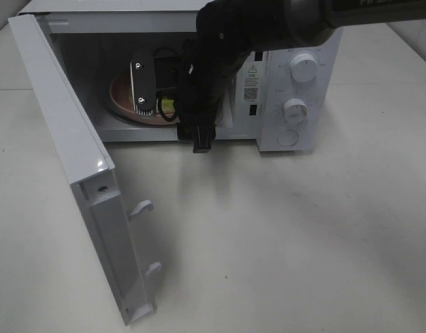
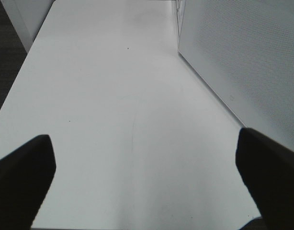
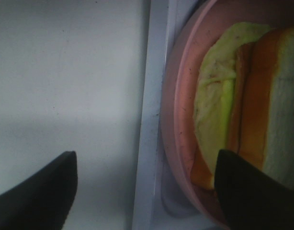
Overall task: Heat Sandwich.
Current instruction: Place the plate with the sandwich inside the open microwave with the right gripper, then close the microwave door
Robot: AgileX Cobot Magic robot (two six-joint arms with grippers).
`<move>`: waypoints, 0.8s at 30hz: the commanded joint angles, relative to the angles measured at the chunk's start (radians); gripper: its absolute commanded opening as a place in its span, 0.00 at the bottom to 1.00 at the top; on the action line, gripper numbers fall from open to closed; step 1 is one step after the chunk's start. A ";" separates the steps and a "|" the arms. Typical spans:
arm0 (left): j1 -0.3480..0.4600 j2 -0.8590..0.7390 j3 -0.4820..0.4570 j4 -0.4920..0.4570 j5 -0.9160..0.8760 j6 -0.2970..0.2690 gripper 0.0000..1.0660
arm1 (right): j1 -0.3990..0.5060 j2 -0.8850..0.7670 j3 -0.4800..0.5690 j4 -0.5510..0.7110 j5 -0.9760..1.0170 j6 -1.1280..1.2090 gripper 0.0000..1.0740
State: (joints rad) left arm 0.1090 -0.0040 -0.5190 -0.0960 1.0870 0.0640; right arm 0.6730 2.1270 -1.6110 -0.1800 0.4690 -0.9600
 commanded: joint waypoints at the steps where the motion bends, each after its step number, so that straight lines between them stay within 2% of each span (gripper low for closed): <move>1: 0.002 -0.017 0.001 0.001 -0.015 0.000 0.92 | 0.004 -0.049 0.064 0.001 -0.028 0.009 0.71; 9: 0.002 -0.017 0.001 0.001 -0.015 0.000 0.92 | 0.004 -0.127 0.168 0.006 -0.033 0.017 0.71; 24: 0.002 -0.017 0.001 0.001 -0.015 0.000 0.92 | 0.004 -0.310 0.361 0.007 -0.031 0.177 0.71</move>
State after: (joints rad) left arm 0.1090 -0.0040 -0.5190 -0.0960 1.0870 0.0640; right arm 0.6760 1.8450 -1.2690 -0.1760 0.4410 -0.8060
